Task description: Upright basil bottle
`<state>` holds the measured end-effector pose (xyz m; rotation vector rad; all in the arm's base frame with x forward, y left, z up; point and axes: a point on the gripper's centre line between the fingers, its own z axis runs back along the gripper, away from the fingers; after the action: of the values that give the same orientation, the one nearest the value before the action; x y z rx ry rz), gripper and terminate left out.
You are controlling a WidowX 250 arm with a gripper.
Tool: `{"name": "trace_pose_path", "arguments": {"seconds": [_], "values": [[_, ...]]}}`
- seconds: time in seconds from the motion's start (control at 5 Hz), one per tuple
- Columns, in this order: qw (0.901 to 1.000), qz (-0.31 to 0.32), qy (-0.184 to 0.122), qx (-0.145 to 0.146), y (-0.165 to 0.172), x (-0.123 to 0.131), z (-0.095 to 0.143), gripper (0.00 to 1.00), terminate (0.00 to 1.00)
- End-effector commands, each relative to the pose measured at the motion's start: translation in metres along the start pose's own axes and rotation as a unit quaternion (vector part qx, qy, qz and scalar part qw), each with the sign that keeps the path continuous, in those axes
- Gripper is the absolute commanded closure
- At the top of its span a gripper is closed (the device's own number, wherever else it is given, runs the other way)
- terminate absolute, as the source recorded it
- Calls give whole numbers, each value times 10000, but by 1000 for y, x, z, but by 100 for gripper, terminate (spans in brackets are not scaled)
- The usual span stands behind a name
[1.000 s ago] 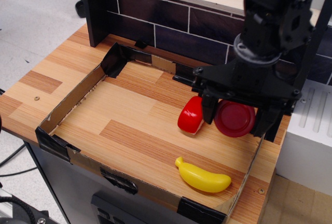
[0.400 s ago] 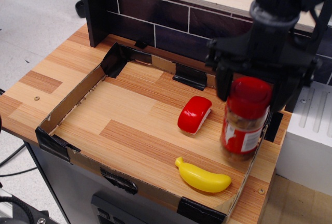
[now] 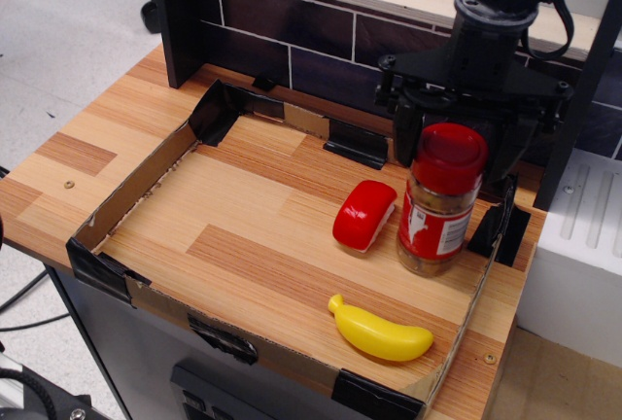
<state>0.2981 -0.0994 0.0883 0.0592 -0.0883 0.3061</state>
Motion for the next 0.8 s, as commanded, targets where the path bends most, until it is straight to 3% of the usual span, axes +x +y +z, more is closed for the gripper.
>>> {"name": "trace_pose_path", "arguments": {"seconds": [0.0, 0.6], "values": [[9996, 132, -218, -82, 6, 8, 12, 0, 0], [9977, 321, -509, -295, 9, 23, 82, 0, 0]]}}
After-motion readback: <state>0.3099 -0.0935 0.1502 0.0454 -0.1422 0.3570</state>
